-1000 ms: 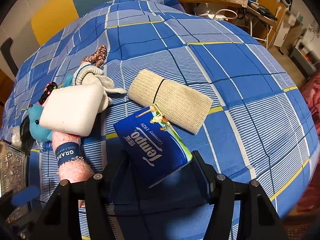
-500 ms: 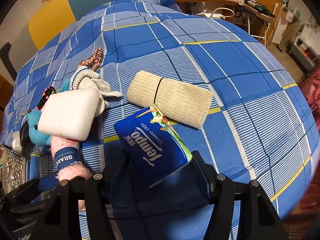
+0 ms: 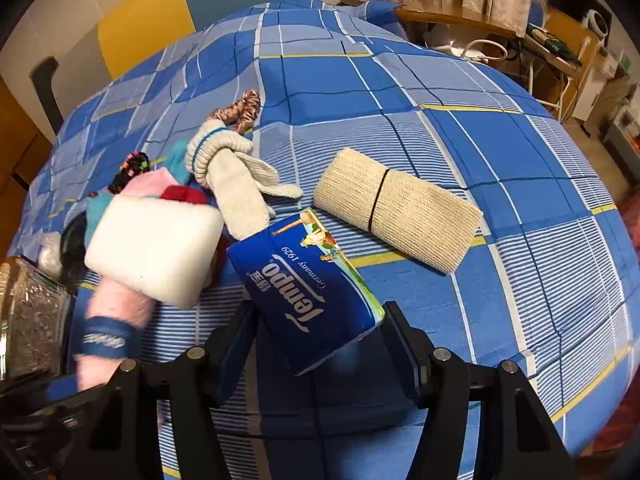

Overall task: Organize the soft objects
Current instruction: 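Grasp the pink dishcloth roll with the left gripper while the right holds the tissue pack, then carry the pink roll into the gold tray and open the left gripper while the right holds the pack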

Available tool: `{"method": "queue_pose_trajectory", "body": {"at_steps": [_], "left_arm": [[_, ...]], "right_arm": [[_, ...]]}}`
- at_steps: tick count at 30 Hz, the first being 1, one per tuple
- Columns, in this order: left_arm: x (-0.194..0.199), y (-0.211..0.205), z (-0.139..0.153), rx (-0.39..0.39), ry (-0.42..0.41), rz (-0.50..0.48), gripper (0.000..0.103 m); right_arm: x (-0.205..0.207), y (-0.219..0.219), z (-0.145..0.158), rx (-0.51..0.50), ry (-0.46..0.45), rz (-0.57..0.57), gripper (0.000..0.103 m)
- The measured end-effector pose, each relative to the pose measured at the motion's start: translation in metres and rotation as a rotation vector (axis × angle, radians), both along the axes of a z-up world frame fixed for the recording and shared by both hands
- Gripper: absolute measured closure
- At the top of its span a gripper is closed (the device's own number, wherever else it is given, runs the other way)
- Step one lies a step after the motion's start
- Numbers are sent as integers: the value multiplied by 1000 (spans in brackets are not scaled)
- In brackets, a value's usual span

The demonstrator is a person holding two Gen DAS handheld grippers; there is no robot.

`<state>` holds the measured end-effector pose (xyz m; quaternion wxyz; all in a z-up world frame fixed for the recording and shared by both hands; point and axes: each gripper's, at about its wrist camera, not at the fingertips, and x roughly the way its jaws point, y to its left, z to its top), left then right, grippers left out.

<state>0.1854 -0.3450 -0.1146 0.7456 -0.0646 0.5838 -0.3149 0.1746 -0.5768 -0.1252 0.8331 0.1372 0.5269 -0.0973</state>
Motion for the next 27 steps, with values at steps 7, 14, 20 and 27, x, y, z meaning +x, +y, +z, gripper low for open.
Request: {"method": "queue_pose_trajectory", "body": {"at_steps": [7, 14, 20, 27], "left_arm": [[-15, 30, 26, -80, -4, -8, 72], [-27, 58, 74, -169, -79, -35, 72], [-29, 100, 126, -220, -185, -36, 72], [-15, 164, 168, -202, -295, -11, 72]], "right_arm": [[-12, 0, 8, 8, -45, -64, 39], [-17, 15, 11, -6, -53, -70, 39], [-24, 16, 15, -11, -83, -98, 40], [-36, 16, 27, 1, -155, -152, 40]]}}
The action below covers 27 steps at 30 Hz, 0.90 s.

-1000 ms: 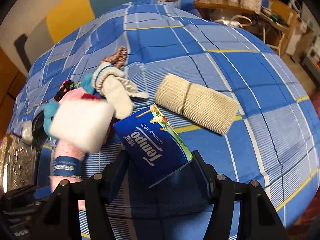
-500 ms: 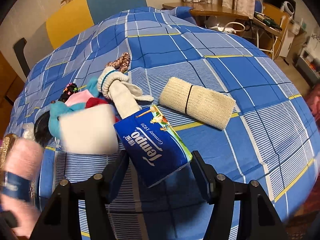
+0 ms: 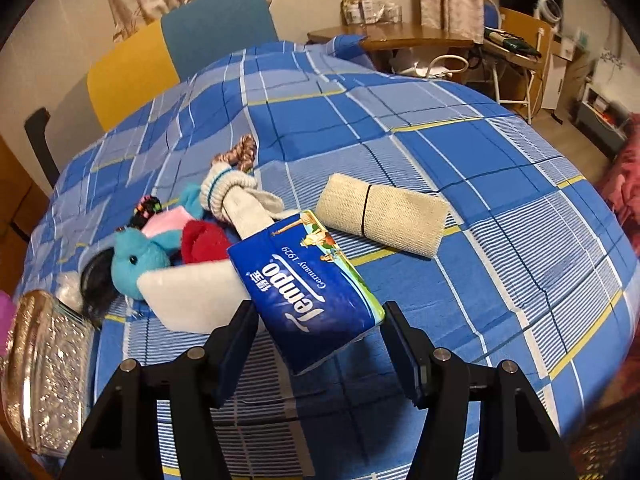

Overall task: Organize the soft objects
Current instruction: 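Carry the pink roll into the gold tray and open the left gripper while the right holds the pack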

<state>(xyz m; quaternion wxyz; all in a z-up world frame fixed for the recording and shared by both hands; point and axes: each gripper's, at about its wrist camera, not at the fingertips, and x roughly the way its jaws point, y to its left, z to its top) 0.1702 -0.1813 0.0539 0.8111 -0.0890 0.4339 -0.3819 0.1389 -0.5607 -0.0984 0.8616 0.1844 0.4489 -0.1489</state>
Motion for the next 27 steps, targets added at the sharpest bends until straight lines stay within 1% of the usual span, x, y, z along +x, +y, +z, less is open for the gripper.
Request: {"method": "queue_pose_trajectory", "body": {"at_steps": [3, 7, 10, 12, 14, 15, 18, 21, 27], "left_arm": [[10, 32, 6, 30, -27, 30, 72], [25, 82, 3, 75, -26, 89, 72], [38, 124, -7, 116, -21, 144, 72], [49, 149, -19, 141, 8, 176, 72], [60, 169, -32, 171, 42, 185, 72], [69, 181, -42, 207, 60, 201, 72], [86, 200, -62, 310, 70, 199, 71], [104, 217, -79, 357, 101, 202, 71], [139, 240, -115, 532, 104, 206, 72]], "right_arm": [[-5, 1, 3, 9, -26, -18, 40], [-9, 2, 8, 8, -58, -29, 40], [-11, 5, 13, -14, -83, -31, 40], [-13, 8, 16, -31, -105, -28, 40], [-14, 11, 19, -43, -119, -24, 40], [-14, 13, 20, -47, -124, -21, 40], [-14, 17, 18, -46, -120, -11, 40], [-14, 20, 16, -53, -107, -7, 40], [-19, 20, 15, -40, -117, -25, 40]]}}
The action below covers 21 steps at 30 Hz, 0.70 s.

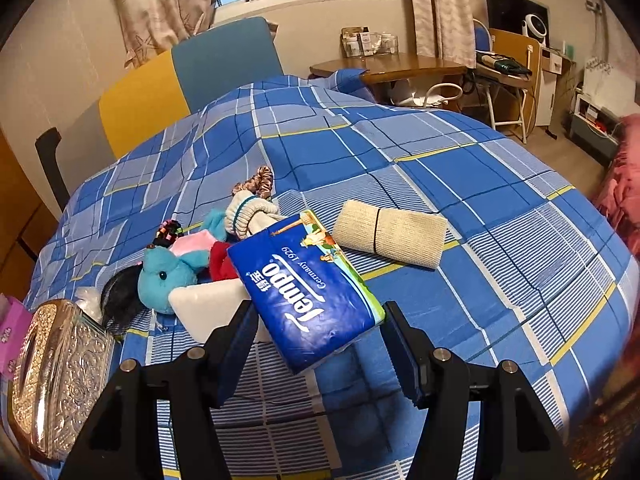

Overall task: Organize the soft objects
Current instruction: 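Carry the pink roll into the gold tray and open the left gripper while the right holds the pack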

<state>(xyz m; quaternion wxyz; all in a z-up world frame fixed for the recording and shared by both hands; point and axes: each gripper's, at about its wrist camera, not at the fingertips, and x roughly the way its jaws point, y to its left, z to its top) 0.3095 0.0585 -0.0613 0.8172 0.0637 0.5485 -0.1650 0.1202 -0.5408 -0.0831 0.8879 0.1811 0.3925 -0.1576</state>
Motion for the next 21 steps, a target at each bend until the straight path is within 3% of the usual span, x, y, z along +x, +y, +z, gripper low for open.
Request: {"method": "queue_pose_trajectory", "body": {"at_steps": [7, 10, 12, 13, 17, 21], "left_arm": [[25, 26, -29, 135, -7, 56, 75], [22, 33, -28, 45, 8, 80, 75], [17, 28, -27, 32, 14, 53, 71], [15, 24, -29, 52, 18, 37, 65], [11, 12, -45, 156, 26, -16, 64], [23, 16, -47, 201, -28, 72, 64]], "right_arm": [[2, 0, -2, -1, 7, -6, 40], [1, 0, -1, 2, 3, -5, 39], [2, -1, -2, 13, 2, -3, 39], [2, -1, -2, 14, 2, -1, 39], [3, 0, -1, 9, -7, 4, 39], [-4, 1, 8, 1, -64, -3, 39]]}}
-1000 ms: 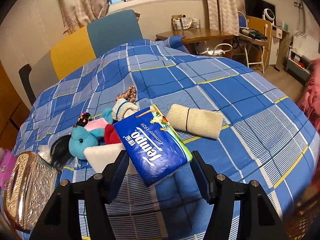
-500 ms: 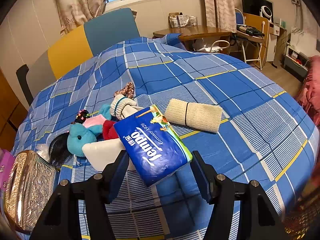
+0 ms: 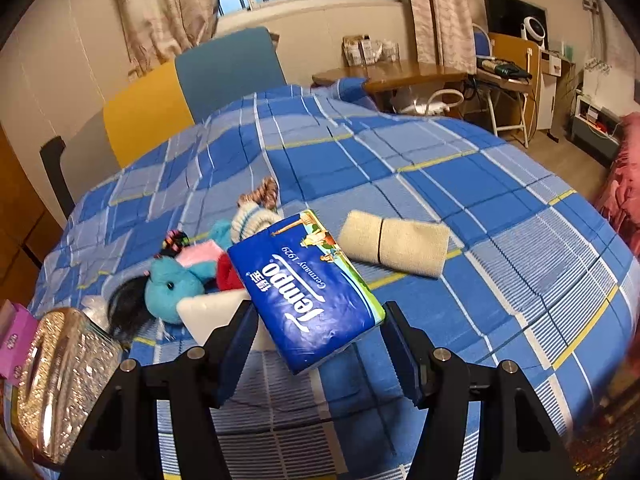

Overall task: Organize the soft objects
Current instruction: 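Carry the pink roll into the gold tray and open the left gripper while the right holds the pack, then carry the Tempo tissue pack over the gold tray and open the right gripper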

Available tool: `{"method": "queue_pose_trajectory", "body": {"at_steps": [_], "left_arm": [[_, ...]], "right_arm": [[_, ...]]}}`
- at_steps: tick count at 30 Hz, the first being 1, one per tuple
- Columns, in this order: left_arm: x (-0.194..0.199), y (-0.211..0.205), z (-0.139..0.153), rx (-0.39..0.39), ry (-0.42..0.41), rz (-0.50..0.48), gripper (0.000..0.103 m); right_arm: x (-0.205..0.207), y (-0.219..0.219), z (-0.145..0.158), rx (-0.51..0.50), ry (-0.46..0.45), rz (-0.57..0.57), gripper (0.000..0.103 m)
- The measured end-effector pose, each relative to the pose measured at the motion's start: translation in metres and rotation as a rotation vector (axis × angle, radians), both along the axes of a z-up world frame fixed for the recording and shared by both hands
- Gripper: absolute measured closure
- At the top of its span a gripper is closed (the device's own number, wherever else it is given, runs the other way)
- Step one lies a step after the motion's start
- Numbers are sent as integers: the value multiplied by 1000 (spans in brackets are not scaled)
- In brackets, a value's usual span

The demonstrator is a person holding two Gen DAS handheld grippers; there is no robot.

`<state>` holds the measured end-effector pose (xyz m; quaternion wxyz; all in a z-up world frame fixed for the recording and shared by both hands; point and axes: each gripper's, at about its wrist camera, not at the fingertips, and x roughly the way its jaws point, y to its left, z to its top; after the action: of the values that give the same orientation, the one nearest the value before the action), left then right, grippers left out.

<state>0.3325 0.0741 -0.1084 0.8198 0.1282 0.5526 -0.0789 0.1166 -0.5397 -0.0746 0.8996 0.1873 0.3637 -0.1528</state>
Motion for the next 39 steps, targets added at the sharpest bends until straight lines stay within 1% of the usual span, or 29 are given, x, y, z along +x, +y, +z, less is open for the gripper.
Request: {"method": "queue_pose_trajectory", "body": {"at_steps": [3, 4, 5, 7, 8, 10, 13, 15, 16, 18, 21, 23, 25, 27, 31, 34, 39], "left_arm": [[14, 6, 0, 32, -53, 67, 64], [19, 10, 1, 22, -57, 89, 64], [21, 15, 3, -7, -57, 114, 64], [18, 24, 9, -86, -48, 152, 65], [15, 28, 12, -107, -49, 167, 64], [4, 36, 21, -193, -70, 208, 64], [-22, 53, 33, -395, -94, 281, 64], [-40, 57, 37, -477, -111, 300, 64], [-54, 58, 41, -509, -134, 307, 64], [-68, 55, 44, -535, -160, 290, 64], [-95, 48, 48, -571, -184, 263, 63], [-110, 48, 50, -597, -187, 247, 63], [-124, 47, 52, -618, -205, 243, 63], [-137, 47, 54, -626, -223, 242, 63], [-153, 48, 54, -616, -236, 237, 63], [-163, 51, 55, -605, -251, 243, 63], [-176, 61, 53, -610, -263, 273, 63]], "right_arm": [[-5, 5, 8, -6, -35, -12, 39], [-7, 8, 12, -1, -46, -17, 39], [-10, 10, 16, 14, -64, -22, 39], [-15, 17, 24, 43, -81, -23, 39], [-17, 23, 30, 48, -83, -20, 39], [-18, 39, 45, 31, -92, 1, 39], [-15, 64, 67, 4, -118, 39, 39], [-9, 89, 89, 8, -154, 86, 39], [-7, 99, 96, 8, -165, 104, 39], [2, 128, 114, 1, -190, 169, 39], [19, 182, 136, 5, -219, 295, 39], [32, 219, 143, 21, -215, 379, 39], [46, 259, 147, 59, -204, 463, 39], [55, 291, 146, 78, -189, 517, 39], [74, 361, 137, 83, -148, 630, 39], [87, 408, 122, 92, -91, 690, 39], [112, 478, 79, 62, 44, 758, 39]]}}
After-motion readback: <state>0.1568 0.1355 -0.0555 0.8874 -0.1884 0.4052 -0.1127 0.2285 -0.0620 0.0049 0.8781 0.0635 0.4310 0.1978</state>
